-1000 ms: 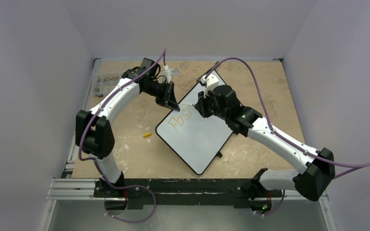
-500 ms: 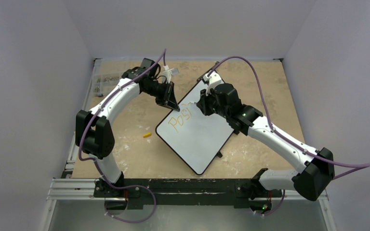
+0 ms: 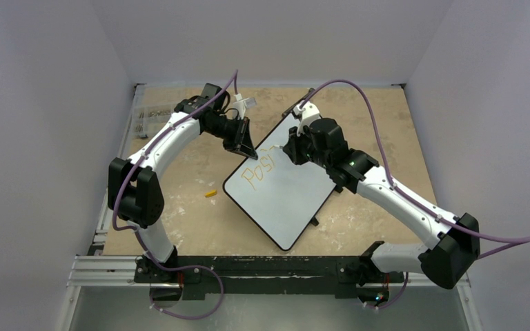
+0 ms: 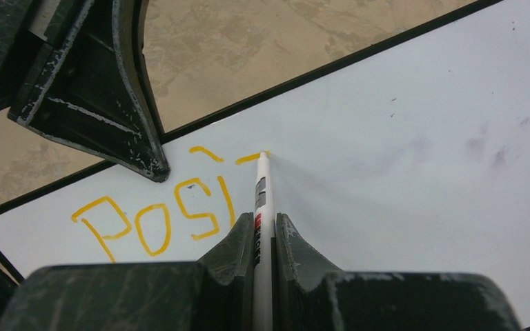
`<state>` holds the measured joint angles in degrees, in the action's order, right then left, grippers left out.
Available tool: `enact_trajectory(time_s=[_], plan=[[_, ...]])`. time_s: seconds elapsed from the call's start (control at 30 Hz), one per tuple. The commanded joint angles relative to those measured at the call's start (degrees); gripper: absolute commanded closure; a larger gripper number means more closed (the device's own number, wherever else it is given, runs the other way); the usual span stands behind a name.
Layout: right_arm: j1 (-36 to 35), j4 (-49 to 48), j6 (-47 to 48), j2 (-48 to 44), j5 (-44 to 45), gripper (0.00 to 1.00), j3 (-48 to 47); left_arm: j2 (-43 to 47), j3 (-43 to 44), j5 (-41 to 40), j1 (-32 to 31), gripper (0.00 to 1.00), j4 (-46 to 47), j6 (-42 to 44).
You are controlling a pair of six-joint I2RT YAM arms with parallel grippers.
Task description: Write a sentence on the whiteboard
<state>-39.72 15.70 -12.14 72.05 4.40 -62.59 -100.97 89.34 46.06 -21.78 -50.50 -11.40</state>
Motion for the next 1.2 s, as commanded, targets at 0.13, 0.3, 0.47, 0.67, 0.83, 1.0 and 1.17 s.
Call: enact_trajectory(time_s=[0.13, 0.3, 0.47, 0.67, 0.83, 1.0, 1.17], plan=[[0.09, -1.19, -1.43, -0.96, -2.92, 1.0, -4.38, 1.92, -0.07, -1.36, -1.25, 1.0, -0.65, 1.38], [0.09, -1.56, -1.63, 0.8, -2.16, 1.0, -5.8, 1.91, -0.09, -1.33, -1.25, 1.0, -0.65, 1.38], [0.09, -1.31, -1.74, 2.77, -1.59, 1.0, -6.8, 1.92, -0.04, -1.36, -1.25, 1.0, -0.63, 1.38], [0.09, -0.87, -1.75, 2.99, -1.26, 1.0, -5.88, 1.93, -0.1, -1.33, -1.33, 1.0, -0.65, 1.38], [0.09, -0.3, -1.91, 1.61, -0.85, 1.0, -3.98, 1.98, -0.04, -1.37, -1.33, 1.0, -0.65, 1.38], [0.13, 0.1, -2.37, -0.28, -1.06, 1.0, -1.24, 1.95, -0.04, -1.34, -1.32, 1.0, -0.65, 1.38], [0.11, 0.75, -3.09, -2.88, -0.82, 1.0, 1.76, 2.0, -0.05, -1.39, -1.33, 1.0, -0.65, 1.38]])
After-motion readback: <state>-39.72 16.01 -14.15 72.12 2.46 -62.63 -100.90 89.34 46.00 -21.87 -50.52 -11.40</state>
